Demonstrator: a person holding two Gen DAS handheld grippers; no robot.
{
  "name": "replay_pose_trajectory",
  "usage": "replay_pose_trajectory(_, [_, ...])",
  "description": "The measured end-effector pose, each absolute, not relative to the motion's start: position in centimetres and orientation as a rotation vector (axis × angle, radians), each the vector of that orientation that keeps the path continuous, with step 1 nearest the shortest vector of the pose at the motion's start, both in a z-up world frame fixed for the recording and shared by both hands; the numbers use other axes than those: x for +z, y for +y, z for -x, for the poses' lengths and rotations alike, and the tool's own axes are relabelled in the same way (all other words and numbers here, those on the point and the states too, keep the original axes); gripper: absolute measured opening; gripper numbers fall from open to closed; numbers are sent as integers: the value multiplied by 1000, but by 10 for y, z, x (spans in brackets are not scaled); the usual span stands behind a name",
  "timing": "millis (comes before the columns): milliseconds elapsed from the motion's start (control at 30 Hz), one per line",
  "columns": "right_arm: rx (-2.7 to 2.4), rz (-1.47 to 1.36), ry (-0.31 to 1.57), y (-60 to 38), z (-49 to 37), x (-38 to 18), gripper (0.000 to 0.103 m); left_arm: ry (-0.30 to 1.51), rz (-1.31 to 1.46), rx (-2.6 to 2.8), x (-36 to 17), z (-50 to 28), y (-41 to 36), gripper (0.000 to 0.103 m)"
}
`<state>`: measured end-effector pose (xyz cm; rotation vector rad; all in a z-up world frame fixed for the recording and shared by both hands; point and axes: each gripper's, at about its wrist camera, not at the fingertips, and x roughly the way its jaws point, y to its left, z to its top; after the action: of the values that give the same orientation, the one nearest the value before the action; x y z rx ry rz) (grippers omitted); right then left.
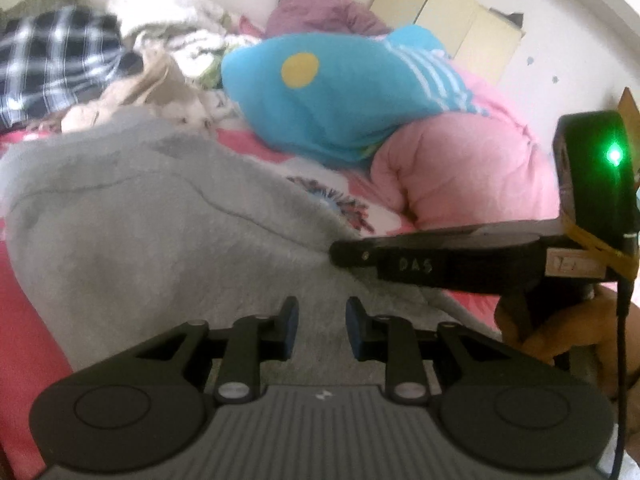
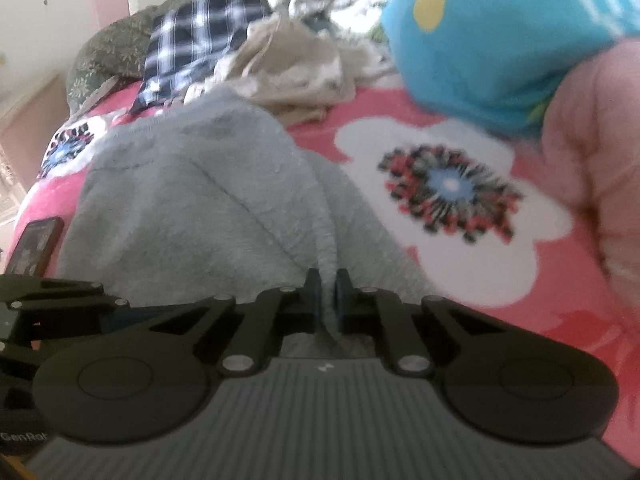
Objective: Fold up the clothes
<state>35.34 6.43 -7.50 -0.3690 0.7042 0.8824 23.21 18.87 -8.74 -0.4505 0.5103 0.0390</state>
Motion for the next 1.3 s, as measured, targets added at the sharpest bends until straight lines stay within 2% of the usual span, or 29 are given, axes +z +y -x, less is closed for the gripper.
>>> replay_pose_trajectory(300, [813,430,603,70,-366,-55,5,489,433,45,-82,-233,189,26])
replay_pose_trajectory(633, [765,506,674,87,-386,-103,7,580,419,45,-96,-243,185,27])
replay_pose_trajectory(700, [756,475,682,84,-387,-98,10,585,415,46,-97,-244,185,29])
replay_pose_trajectory(767, [740,423,702,73,-389,-84,26,586,412,46,-98,-243,184,29])
replay_pose_trajectory(900, [670,252,678,20,-387,-36,41,586,407,47,-98,-243,183,29])
replay_pose_trajectory(1067, [615,120,651,-55,-357,6,43,585,401,49,-98,-243,182,29])
replay_pose_trajectory(1300, [548,169,745,-97,-301,-20,42,584,397,50,-98,-243,182,30])
